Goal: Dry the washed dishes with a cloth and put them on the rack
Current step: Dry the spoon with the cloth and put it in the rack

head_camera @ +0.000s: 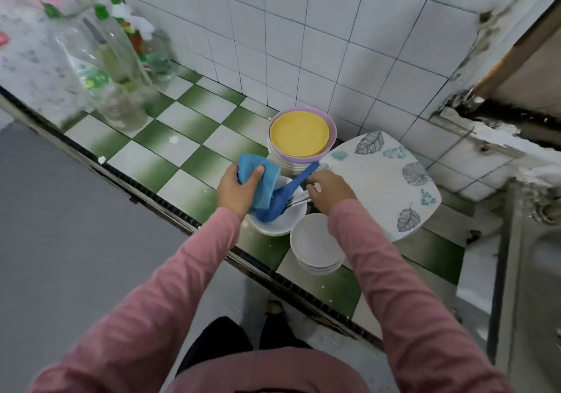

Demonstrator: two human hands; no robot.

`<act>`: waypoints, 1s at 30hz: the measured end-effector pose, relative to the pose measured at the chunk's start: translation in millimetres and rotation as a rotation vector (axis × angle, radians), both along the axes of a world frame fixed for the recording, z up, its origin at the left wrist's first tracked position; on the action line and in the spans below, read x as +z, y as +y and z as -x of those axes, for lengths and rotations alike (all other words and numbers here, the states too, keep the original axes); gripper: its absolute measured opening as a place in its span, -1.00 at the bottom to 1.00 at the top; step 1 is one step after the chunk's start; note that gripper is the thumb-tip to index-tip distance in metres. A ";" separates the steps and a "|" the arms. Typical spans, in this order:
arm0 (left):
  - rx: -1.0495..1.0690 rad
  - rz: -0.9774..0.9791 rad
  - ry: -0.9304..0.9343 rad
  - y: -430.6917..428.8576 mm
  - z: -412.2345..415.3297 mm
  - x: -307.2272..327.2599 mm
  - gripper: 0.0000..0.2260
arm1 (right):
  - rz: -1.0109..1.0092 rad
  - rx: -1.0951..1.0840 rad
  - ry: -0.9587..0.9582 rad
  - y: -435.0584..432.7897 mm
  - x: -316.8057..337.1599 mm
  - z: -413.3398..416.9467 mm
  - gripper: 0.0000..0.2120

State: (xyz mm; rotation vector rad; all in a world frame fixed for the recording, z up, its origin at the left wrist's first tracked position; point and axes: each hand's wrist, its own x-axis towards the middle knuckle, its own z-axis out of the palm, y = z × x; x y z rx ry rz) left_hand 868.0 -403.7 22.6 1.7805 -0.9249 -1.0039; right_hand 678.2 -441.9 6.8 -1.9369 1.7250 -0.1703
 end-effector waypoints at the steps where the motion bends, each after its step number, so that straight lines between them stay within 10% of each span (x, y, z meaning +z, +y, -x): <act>1: -0.005 -0.001 -0.006 -6.2 -2.4 -1.7 -0.75 | -0.004 0.034 0.042 -8.7 -3.2 -5.5 -0.71; 13: -0.198 0.015 -0.008 -75.0 -32.2 -0.6 -0.81 | -0.055 0.394 0.604 -47.8 -39.6 -60.6 -0.60; 30: -0.400 0.047 0.008 -116.6 -57.0 16.7 -0.79 | 0.024 0.082 0.427 -25.8 -26.4 -64.3 -0.69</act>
